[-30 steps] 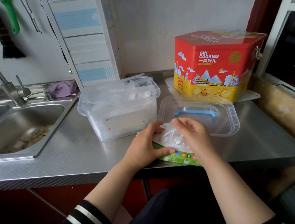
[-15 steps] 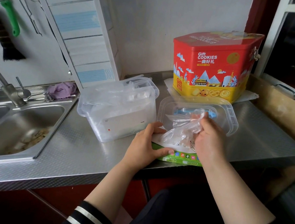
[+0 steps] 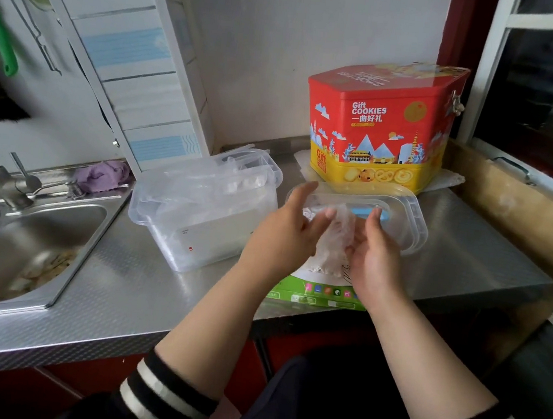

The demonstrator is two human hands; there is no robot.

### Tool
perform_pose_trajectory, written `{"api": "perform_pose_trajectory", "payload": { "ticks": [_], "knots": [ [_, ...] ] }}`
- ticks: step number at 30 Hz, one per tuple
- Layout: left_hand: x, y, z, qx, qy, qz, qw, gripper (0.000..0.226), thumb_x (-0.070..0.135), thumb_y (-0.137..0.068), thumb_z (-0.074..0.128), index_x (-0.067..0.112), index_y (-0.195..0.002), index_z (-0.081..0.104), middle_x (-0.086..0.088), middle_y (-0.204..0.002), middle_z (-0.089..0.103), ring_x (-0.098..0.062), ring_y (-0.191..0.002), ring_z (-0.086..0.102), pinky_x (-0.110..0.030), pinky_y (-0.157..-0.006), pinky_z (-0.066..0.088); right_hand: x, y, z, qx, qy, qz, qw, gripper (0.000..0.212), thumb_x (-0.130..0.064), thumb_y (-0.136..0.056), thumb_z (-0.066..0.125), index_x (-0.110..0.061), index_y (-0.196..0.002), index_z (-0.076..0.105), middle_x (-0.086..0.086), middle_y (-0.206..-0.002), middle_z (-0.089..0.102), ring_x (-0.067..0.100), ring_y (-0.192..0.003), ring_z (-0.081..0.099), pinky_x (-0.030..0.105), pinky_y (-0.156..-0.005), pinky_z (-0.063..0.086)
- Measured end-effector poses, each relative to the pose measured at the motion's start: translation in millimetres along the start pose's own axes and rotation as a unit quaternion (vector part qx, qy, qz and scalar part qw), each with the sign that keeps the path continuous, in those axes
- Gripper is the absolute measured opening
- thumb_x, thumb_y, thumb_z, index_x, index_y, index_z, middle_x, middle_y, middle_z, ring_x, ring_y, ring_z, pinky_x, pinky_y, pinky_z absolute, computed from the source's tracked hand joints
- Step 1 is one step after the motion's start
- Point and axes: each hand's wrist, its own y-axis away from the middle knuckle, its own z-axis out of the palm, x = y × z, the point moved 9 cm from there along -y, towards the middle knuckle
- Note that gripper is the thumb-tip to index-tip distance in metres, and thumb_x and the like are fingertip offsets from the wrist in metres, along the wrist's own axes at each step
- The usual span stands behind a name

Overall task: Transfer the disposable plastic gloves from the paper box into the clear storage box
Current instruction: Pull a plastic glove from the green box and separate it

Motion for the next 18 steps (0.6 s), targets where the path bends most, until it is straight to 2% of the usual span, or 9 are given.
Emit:
{"api": "perform_pose_trajectory", "payload": {
  "ticks": [2, 5, 7, 9, 11, 14, 16, 18],
  "knots": [
    [3, -18, 4, -0.054, 0.047, -0.042, 0.997, 0.050, 0.056, -0.099, 0.028, 0.022, -0.127, 0.052, 0.003, -0.056, 0.058, -0.003, -0.042, 0.050, -0.025, -0.057, 0.044, -2, 2, 4, -0.012, 0.003, -0.007, 1.000, 0.050, -0.049, -0.086, 0.046, -0.010, -0.105, 0.068, 0.013, -0.112, 0.070, 0.024, -0.108, 0.066, 0.036, -0.093, 0.050],
    [-4, -33, 14, -0.150, 0.091, -0.146, 0.974, 0.076, 0.068, -0.093, 0.009, 0.013, -0.099, 0.062, -0.004, -0.053, 0.059, -0.013, -0.041, 0.043, -0.019, -0.043, 0.035, -2, 3, 8, -0.024, 0.061, -0.017, 0.998, 0.042, -0.049, -0.092, 0.044, -0.019, -0.095, 0.073, 0.004, -0.104, 0.074, 0.019, -0.104, 0.068, 0.036, -0.090, 0.050],
    [-6, -39, 14, -0.164, 0.054, -0.158, 0.972, 0.083, 0.070, -0.092, 0.007, 0.009, -0.081, 0.061, -0.004, -0.053, 0.063, -0.015, -0.042, 0.044, -0.019, -0.043, 0.035, 1, 1, 6, -0.015, 0.111, -0.024, 0.993, 0.036, -0.043, -0.100, 0.039, -0.026, -0.096, 0.071, -0.006, -0.101, 0.074, 0.011, -0.103, 0.067, 0.037, -0.094, 0.050],
    [-6, -43, 14, -0.172, 0.021, -0.137, 0.975, 0.085, 0.070, -0.092, 0.007, 0.007, -0.066, 0.058, -0.003, -0.050, 0.063, -0.013, -0.037, 0.044, -0.020, -0.044, 0.037, 4, -1, 4, -0.010, 0.131, -0.020, 0.991, 0.032, -0.043, -0.101, 0.037, -0.029, -0.101, 0.067, -0.008, -0.105, 0.073, 0.011, -0.106, 0.065, 0.042, -0.100, 0.048],
    [-7, -44, 12, -0.166, -0.001, -0.119, 0.979, 0.083, 0.069, -0.093, 0.010, 0.008, -0.058, 0.053, -0.001, -0.045, 0.059, -0.011, -0.034, 0.043, -0.022, -0.048, 0.039, 5, -3, 4, -0.004, 0.148, -0.016, 0.989, 0.031, -0.043, -0.102, 0.035, -0.030, -0.105, 0.063, -0.006, -0.109, 0.070, 0.012, -0.109, 0.063, 0.044, -0.102, 0.047],
    [-11, -50, -4, -0.101, -0.046, -0.095, 0.989, 0.079, 0.067, -0.094, 0.022, 0.008, -0.050, 0.051, 0.002, -0.037, 0.051, -0.007, -0.029, 0.042, -0.026, -0.055, 0.041, 2, -2, 6, 0.001, 0.191, -0.022, 0.981, 0.031, -0.041, -0.103, 0.032, -0.028, -0.109, 0.060, -0.010, -0.109, 0.066, 0.009, -0.109, 0.061, 0.039, -0.103, 0.046],
    [-15, -52, -13, -0.068, -0.097, -0.072, 0.990, 0.069, 0.060, -0.095, 0.039, 0.009, -0.051, 0.053, 0.003, -0.038, 0.052, -0.005, -0.028, 0.043, -0.023, -0.052, 0.040, 0, 0, 6, 0.004, 0.210, -0.027, 0.977, 0.033, -0.041, -0.103, 0.031, -0.027, -0.110, 0.061, -0.011, -0.106, 0.066, 0.007, -0.105, 0.060, 0.033, -0.100, 0.046],
    [-25, -47, -15, -0.087, -0.119, -0.071, 0.986, 0.054, 0.049, -0.092, 0.057, 0.011, -0.055, 0.054, 0.004, -0.042, 0.057, -0.004, -0.033, 0.048, -0.020, -0.049, 0.041, -2, 1, 9, -0.006, 0.227, -0.034, 0.973, 0.033, -0.039, -0.103, 0.036, -0.025, -0.099, 0.066, -0.010, -0.098, 0.069, 0.005, -0.096, 0.063, 0.027, -0.091, 0.048]
  ]
}}
